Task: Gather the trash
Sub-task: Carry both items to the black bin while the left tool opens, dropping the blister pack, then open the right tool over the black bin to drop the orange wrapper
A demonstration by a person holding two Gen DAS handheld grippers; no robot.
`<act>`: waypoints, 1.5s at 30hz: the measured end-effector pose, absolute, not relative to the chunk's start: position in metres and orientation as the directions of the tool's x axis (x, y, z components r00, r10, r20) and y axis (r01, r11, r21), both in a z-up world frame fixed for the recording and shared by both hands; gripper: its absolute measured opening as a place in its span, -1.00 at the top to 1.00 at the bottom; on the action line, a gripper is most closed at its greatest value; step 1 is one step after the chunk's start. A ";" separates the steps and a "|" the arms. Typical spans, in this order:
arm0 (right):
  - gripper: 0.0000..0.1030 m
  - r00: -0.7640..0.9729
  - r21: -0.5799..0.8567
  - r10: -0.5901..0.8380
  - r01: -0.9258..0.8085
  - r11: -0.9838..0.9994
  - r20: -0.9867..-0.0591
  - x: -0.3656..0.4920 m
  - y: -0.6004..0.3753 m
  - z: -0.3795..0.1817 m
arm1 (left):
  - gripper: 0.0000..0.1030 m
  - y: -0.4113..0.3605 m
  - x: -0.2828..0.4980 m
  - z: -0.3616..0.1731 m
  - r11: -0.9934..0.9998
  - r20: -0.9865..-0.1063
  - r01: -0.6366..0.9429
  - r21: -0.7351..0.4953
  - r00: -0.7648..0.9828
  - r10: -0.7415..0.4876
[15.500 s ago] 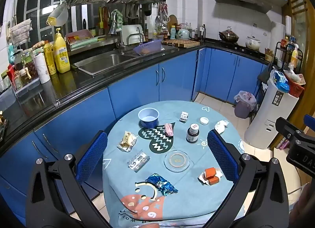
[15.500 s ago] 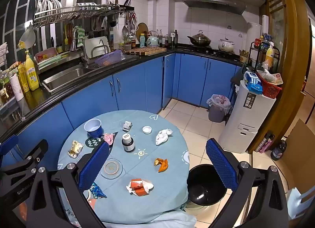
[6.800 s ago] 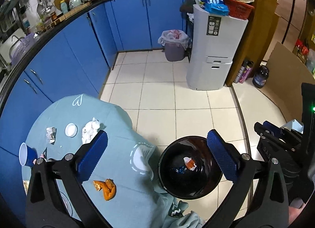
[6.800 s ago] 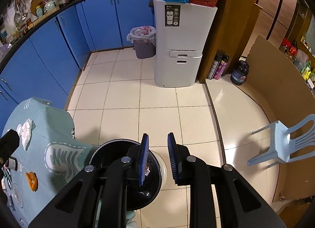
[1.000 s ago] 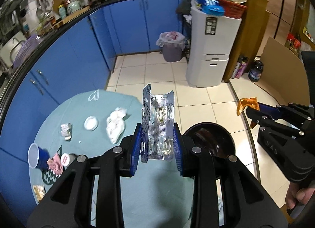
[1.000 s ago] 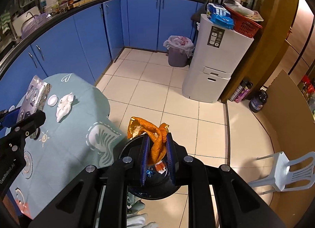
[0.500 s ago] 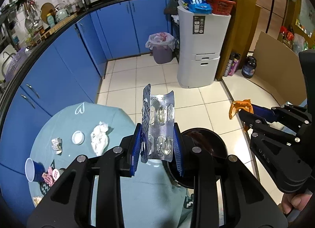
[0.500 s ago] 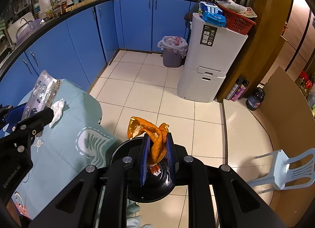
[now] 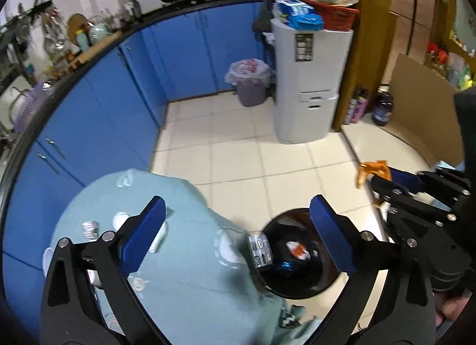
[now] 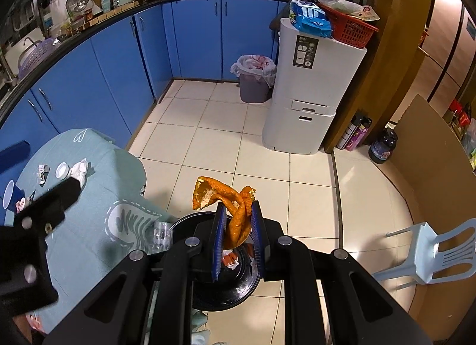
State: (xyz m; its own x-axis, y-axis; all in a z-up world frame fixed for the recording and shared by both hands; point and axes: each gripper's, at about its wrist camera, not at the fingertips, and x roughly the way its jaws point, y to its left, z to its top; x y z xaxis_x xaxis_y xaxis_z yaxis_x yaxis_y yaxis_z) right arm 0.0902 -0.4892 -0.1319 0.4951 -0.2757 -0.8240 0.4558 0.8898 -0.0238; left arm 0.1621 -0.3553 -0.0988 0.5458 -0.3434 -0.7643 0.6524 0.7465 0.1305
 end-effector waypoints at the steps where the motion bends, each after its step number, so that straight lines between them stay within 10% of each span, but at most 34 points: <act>1: 0.66 0.496 -0.022 -0.274 0.455 0.890 -0.824 0.091 -0.489 -0.132 | -0.89 -0.353 0.164 -0.099 0.753 -0.765 0.645 0.133 0.550 -0.336; 23: 0.64 0.497 0.003 -0.235 0.432 0.902 -0.836 0.103 -0.485 -0.135 | -0.93 -0.334 0.181 -0.099 0.814 -0.756 0.564 0.139 0.592 -0.281; 26: 0.29 0.473 0.008 -0.228 0.446 0.895 -0.851 0.106 -0.487 -0.140 | -0.93 -0.335 0.180 -0.099 0.813 -0.751 0.563 0.148 0.599 -0.277; 28: -0.61 0.492 0.023 -0.229 0.454 0.891 -0.840 0.103 -0.489 -0.138 | -0.93 -0.334 0.180 -0.100 0.813 -0.752 0.564 0.144 0.597 -0.281; 45: -0.67 0.517 0.000 -0.279 0.474 0.881 -0.809 0.100 -0.486 -0.127 | -0.93 -0.331 0.181 -0.100 0.813 -0.754 0.568 0.131 0.589 -0.290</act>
